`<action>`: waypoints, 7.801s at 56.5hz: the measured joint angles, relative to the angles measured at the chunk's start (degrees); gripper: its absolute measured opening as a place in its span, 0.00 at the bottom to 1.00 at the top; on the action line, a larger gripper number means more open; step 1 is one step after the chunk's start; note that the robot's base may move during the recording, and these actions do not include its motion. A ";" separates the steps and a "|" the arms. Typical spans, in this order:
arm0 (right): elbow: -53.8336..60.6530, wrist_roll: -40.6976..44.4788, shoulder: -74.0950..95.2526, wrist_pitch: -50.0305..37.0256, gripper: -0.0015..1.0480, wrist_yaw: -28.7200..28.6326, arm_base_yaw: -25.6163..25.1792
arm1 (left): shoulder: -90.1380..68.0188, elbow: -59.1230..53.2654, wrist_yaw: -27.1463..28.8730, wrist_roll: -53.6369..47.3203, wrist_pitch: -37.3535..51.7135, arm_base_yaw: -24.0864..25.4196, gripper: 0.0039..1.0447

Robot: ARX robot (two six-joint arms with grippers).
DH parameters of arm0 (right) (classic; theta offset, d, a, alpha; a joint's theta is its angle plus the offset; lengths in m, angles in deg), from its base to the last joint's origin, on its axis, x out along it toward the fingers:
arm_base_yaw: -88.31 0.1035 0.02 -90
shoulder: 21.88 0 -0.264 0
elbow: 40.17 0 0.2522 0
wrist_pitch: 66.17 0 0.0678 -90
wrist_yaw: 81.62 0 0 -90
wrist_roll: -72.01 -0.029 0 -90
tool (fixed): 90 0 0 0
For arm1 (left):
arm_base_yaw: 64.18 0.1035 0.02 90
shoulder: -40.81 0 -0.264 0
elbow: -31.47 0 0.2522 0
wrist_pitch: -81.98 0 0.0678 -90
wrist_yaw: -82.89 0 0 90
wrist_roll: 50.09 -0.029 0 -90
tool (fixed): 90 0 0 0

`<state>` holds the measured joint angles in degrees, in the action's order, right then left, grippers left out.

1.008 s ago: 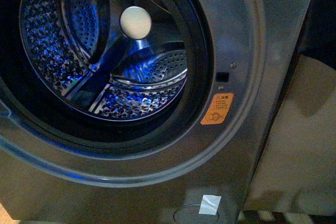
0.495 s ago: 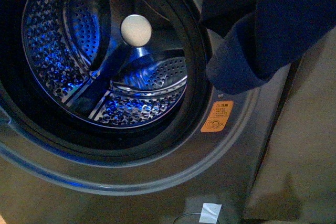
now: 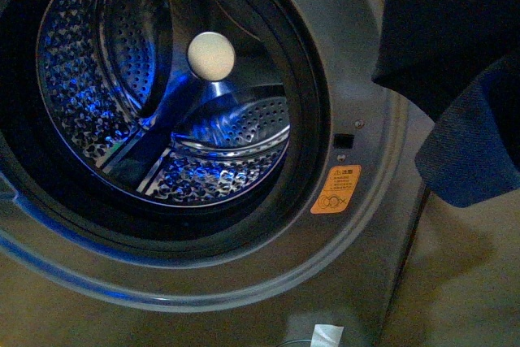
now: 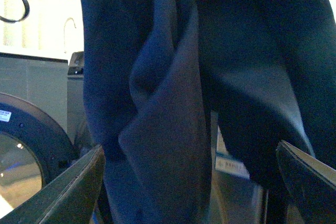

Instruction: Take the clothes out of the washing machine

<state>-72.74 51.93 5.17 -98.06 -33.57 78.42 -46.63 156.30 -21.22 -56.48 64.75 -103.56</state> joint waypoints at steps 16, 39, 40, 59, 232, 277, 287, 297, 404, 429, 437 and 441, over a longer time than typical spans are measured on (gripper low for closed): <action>-9.79 11.74 3.39 -0.72 0.93 4.61 6.01 | 0.00 0.00 0.02 0.00 0.00 0.00 0.07; -16.11 11.72 14.45 -13.09 0.93 6.75 -0.11 | 0.00 0.00 0.02 0.00 0.00 0.00 0.07; -16.57 11.04 15.28 -13.49 0.93 6.38 -0.52 | 0.00 0.00 0.02 0.00 0.00 0.00 0.07; -21.11 -22.01 26.71 -27.85 0.93 -13.20 2.69 | 0.00 0.00 0.02 0.00 0.00 0.00 0.07; -38.73 -7.21 44.81 -13.31 0.08 17.00 -20.94 | 0.00 0.59 0.07 -0.04 -0.02 0.15 0.94; -34.58 13.97 59.95 24.85 0.07 -5.57 -55.25 | 0.09 0.63 0.09 -0.04 -0.02 0.15 0.94; -27.19 20.33 60.04 28.74 0.17 -5.73 -53.33 | 0.11 0.66 0.04 -0.04 -0.02 0.13 0.94; -23.30 23.67 64.41 34.27 0.44 -3.13 -51.82 | 0.11 0.68 0.07 -0.04 -0.02 0.13 0.94; 13.68 19.96 -7.19 31.06 0.02 41.72 9.66 | 11.21 -0.13 30.27 14.14 -30.73 11.39 0.94; 16.46 19.93 -13.94 34.82 0.02 41.83 9.66 | 41.42 -59.98 32.92 7.32 1.60 20.04 0.33; 18.47 19.96 -16.44 35.08 0.02 41.86 9.66 | 47.93 -75.25 28.33 6.82 7.34 24.52 0.05; 18.45 19.96 -21.49 41.44 0.02 41.83 9.66 | 52.04 -82.44 25.70 6.80 10.25 27.30 0.03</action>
<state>-54.29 71.89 -16.31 -56.62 8.26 88.08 5.41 73.85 4.48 -49.68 75.00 -76.26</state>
